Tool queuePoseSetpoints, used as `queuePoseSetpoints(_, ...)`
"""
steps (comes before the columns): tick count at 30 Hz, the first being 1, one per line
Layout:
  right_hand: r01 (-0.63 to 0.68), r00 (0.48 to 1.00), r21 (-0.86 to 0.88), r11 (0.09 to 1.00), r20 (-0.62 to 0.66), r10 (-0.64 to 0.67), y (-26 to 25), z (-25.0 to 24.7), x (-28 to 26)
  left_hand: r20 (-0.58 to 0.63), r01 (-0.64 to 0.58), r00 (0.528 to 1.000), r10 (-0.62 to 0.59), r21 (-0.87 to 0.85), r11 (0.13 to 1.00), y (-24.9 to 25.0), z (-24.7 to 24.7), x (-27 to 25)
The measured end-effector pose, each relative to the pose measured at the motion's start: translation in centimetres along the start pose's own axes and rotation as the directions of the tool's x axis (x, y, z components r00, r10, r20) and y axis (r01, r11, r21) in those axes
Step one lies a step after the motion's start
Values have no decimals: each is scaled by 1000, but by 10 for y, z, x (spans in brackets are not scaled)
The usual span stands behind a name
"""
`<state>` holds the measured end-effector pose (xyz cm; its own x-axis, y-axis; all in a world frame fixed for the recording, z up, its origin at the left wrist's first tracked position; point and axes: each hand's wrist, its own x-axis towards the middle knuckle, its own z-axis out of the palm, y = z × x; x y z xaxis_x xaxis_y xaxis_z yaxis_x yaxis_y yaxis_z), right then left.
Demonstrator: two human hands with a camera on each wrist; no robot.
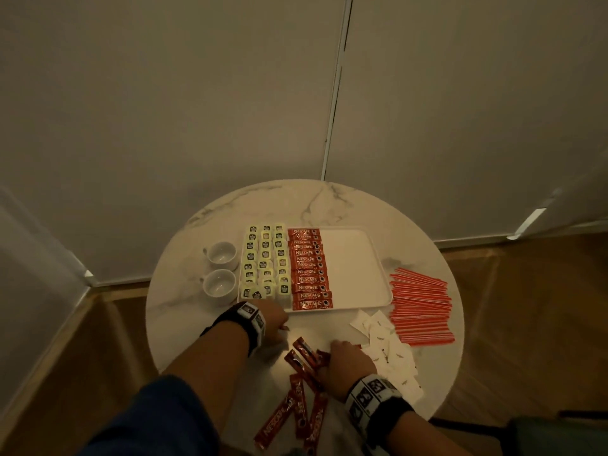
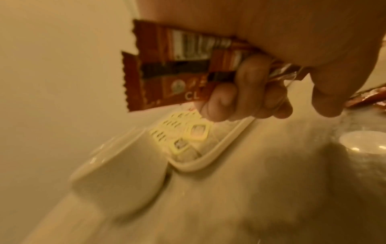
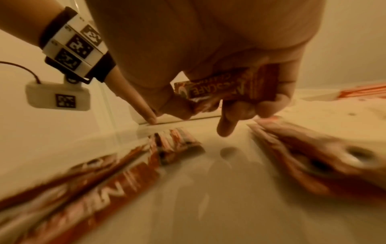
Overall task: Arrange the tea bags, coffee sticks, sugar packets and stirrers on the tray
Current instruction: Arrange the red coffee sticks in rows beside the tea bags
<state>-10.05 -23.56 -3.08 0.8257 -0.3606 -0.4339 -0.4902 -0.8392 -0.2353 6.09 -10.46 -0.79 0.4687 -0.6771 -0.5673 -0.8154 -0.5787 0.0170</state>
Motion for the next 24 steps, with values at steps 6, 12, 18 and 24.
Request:
queuePoseSetpoints(6, 179, 980, -141, 974, 108, -165, -22, 8, 12, -27, 60, 998, -65, -154, 986, -14, 9, -6)
queuePoseSetpoints(12, 189, 975, -58, 980, 131, -181, -27, 15, 11, 68, 253, 967, -244, -222, 942, -40, 54, -32)
queuePoseSetpoints(18, 124, 980, 60, 990, 151, -132, -26, 16, 12, 15, 168, 985, -172, -311, 935, -24, 64, -53)
queuePoseSetpoints(24, 4, 1000, 164, 986, 26, -8, 5, -3, 4, 70, -8, 997, 36, -365, 931, 30, 72, -49)
